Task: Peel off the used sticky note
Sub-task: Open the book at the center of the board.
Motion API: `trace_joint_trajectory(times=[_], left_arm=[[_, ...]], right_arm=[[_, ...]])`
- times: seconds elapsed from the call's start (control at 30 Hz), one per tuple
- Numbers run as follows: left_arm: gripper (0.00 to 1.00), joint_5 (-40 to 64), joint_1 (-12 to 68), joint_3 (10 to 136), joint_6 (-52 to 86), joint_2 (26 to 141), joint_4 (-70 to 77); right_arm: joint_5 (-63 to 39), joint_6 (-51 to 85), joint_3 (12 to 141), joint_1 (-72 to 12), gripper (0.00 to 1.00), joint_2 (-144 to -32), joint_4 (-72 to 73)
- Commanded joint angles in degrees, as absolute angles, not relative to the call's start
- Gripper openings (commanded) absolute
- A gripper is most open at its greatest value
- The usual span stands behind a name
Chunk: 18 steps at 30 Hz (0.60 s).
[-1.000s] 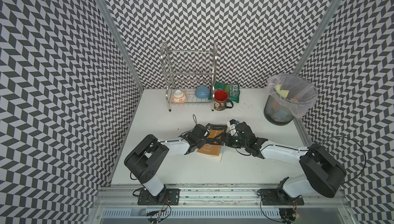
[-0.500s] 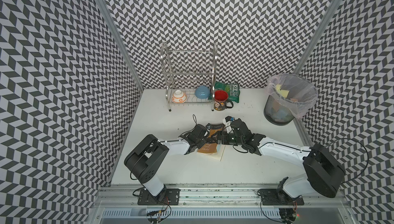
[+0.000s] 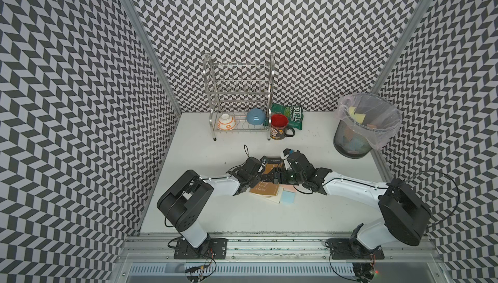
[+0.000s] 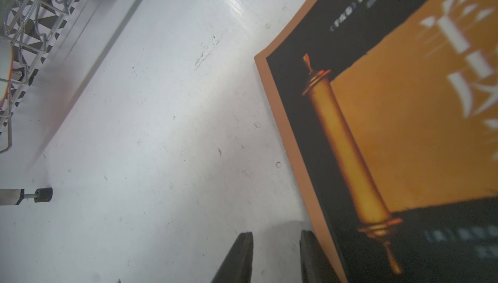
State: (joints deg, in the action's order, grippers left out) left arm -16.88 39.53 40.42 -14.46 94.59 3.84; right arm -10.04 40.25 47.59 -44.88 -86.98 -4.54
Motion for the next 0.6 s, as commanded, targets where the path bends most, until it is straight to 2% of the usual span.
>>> trace_joint_trajectory(times=[0.0, 0.57], left_arm=[[0.34, -14.9, 40.3, 41.3, -14.3, 96.1, 2.2], [0.34, -14.8, 40.3, 41.2, -14.3, 96.0, 2.2]], right_arm=[[-9.3, 41.0, 46.2, -45.1, 0.81, -87.4, -1.3], [-14.9, 50.8, 36.6, -44.2, 0.78, -88.9, 15.7]])
